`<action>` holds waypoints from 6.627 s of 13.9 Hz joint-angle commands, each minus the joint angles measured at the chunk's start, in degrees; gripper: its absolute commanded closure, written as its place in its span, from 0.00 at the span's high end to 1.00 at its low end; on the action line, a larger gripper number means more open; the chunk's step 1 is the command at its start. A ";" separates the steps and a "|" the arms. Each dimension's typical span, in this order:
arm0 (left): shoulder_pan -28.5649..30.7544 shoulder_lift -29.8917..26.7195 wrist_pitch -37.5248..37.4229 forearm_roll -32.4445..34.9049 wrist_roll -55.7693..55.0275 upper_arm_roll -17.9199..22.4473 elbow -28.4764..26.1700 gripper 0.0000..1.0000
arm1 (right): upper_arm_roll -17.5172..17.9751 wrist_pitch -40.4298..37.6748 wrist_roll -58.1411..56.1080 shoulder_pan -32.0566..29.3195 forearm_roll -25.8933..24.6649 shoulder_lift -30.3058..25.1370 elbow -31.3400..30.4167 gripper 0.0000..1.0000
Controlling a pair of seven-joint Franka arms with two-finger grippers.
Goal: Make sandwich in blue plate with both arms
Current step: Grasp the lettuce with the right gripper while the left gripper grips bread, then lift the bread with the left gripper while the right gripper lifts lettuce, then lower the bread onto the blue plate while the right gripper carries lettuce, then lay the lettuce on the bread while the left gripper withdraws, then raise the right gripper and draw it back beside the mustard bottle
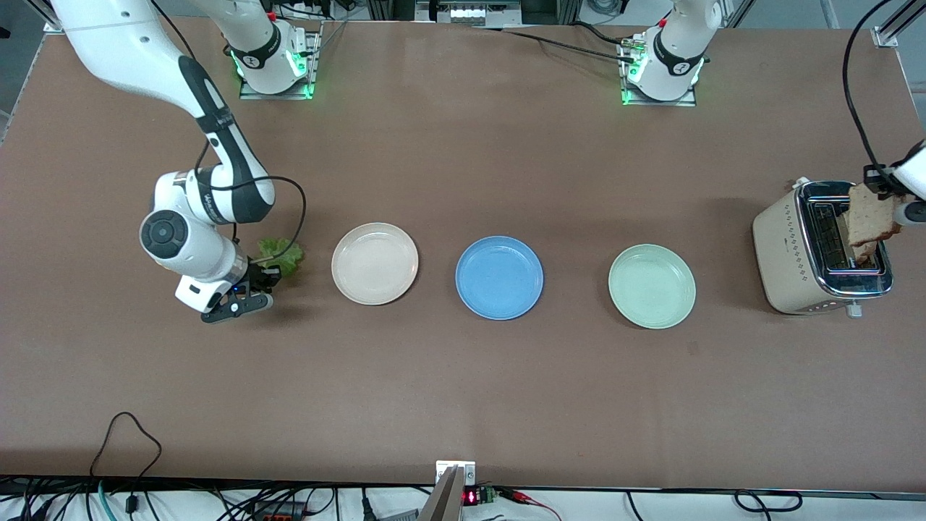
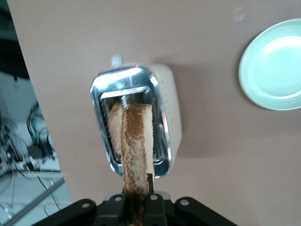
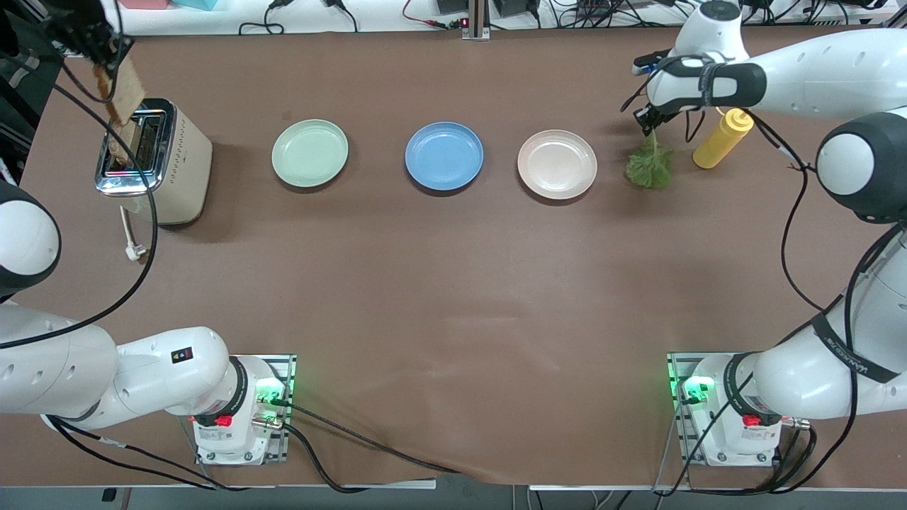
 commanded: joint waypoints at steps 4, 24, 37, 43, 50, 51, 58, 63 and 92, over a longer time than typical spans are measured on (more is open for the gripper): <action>-0.35 6.02 -1.09 -8.60 0.09 -9.94 2.38 0.01 | 0.86 -7.75 -11.78 0.45 0.45 -7.18 -0.34 0.00; -5.97 29.93 25.88 -83.01 30.52 -11.80 -9.11 0.00 | 5.70 -17.17 -14.44 8.18 17.50 -6.14 19.87 0.00; -15.46 39.69 39.34 -109.17 65.22 -11.71 -12.30 0.00 | 5.79 -5.48 -7.23 15.92 18.65 0.19 23.04 0.00; -16.96 40.92 39.17 -109.08 65.22 -11.71 -13.44 0.04 | 5.79 -3.90 -7.49 19.78 19.53 2.48 23.57 0.00; -13.55 31.28 39.25 -103.05 65.66 -10.31 -21.24 1.00 | 5.79 -0.58 -6.61 23.81 20.67 11.51 33.48 0.00; -12.32 30.03 39.08 -98.93 65.57 -10.13 -21.87 1.00 | 5.79 1.70 -5.39 24.35 20.67 12.84 34.03 0.00; -1.67 27.21 18.81 -57.27 47.15 -9.78 -11.53 1.00 | 5.70 10.42 -4.59 29.01 20.50 20.93 39.13 0.00; -0.26 25.98 9.65 -40.99 34.92 -9.78 -5.45 1.00 | 5.70 15.08 -3.27 31.91 20.23 24.72 39.04 0.00; -18.19 -7.51 1.29 -18.64 -10.72 9.73 -4.13 1.00 | -23.29 -41.69 -1.07 25.33 11.98 0.38 36.41 1.00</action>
